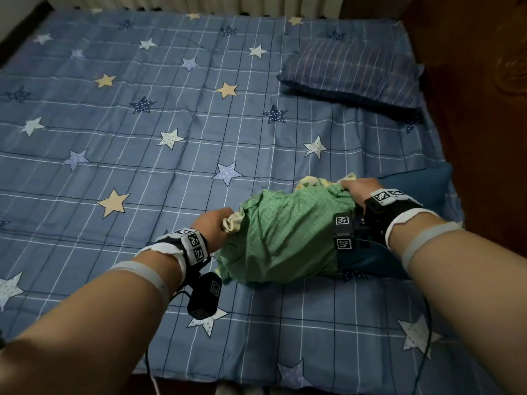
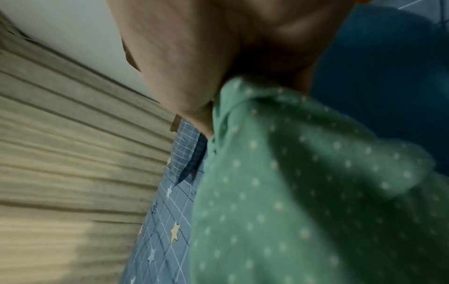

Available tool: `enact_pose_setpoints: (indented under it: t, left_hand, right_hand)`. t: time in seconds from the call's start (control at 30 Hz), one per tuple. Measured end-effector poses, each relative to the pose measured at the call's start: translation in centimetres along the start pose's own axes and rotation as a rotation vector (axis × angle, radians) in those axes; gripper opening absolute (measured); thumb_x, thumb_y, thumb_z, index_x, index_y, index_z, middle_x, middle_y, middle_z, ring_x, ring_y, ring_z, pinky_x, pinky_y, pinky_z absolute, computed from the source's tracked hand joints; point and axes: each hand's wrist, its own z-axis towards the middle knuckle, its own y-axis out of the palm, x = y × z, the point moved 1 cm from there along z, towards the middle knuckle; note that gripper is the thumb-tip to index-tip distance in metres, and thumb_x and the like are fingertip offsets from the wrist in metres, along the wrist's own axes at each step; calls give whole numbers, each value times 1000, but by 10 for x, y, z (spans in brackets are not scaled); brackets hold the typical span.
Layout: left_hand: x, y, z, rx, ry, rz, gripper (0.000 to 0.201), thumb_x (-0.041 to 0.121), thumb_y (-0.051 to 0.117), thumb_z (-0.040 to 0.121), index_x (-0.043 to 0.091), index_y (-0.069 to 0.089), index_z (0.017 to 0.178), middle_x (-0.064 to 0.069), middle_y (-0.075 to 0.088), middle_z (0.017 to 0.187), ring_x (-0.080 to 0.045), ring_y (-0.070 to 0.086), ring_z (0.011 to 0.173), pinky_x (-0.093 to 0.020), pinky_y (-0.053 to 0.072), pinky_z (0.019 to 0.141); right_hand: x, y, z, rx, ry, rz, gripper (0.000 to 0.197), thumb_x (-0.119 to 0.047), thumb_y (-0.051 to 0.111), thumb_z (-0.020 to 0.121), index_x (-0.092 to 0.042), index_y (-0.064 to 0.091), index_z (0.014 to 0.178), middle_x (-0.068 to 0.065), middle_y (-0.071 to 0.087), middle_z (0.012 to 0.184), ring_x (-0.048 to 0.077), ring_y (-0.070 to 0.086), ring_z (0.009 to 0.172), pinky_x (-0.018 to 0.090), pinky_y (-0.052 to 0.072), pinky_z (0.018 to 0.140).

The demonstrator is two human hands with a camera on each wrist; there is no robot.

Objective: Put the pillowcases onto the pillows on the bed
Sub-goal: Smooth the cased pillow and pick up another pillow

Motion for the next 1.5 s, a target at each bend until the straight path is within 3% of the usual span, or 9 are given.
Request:
enact_pose_setpoints:
  t: [0.3,0.53,0.8,0.9,0.97,1.17,1.3,1.4,1.5]
  left_hand:
    - [-4,-52,-5,251,-260,77,14,13,55,90,15,62,102,-20,68,101,-41,63,97,-38,47,77]
    - [26,-81,7,185,-271,99,12,19,48,95,14,52,104,-21,63,108,-42,60,103,-38,42,80]
    - [51,-94,28,118,-273,122,24,11,47,96,5,58,117,-22,63,122,-41,59,114,-43,46,95]
    - [56,-88,33,358,-225,-135,37,5,53,93,12,53,130,-22,60,124,-42,57,115,-43,46,95]
    - [58,-74,33,389,-156,-295,56,11,64,92,15,41,143,-21,50,139,-38,50,127,-43,41,104]
    - [28,8,30,19,-297,-170,66,21,72,88,10,41,146,-21,49,143,-37,51,128,-38,44,100]
    - [-16,67,30,-146,-449,-131,64,20,73,88,10,43,144,-23,58,130,-39,60,114,-32,45,81]
    - [-48,102,37,-110,-503,-133,77,29,76,84,16,34,148,-27,53,134,-44,59,113,-47,53,92]
    - [-67,127,43,-81,-580,-207,82,38,72,86,26,24,152,-25,44,142,-47,57,112,-56,57,85]
  right_hand:
    - [52,-103,3,149,40,-302,34,-35,58,85,-26,62,117,12,65,119,33,66,104,33,54,86]
    - [29,-144,-36,127,10,-366,41,-26,55,95,3,60,124,23,60,127,37,56,118,27,42,73]
    - [-3,-165,-69,62,-32,-404,26,-32,51,92,-30,66,114,2,63,92,32,65,93,33,57,76]
    - [-4,-144,-61,81,-204,284,34,-1,51,97,-13,48,128,10,65,106,25,66,88,28,58,62]
    - [4,-122,-64,84,-213,471,53,-5,58,95,-15,34,140,4,56,126,23,58,110,39,55,85]
    - [99,-1,-69,-246,180,186,12,-11,50,97,-13,57,88,7,64,78,16,64,59,29,52,59]
    - [176,79,-77,-410,372,170,12,-15,56,94,-11,60,84,8,64,86,22,63,81,33,54,72]
    - [217,125,-68,-208,238,-8,23,-20,67,83,-13,52,68,10,55,75,25,59,78,37,50,68]
    - [246,157,-64,42,178,82,36,-16,73,74,-13,48,100,8,55,97,26,59,91,40,52,86]
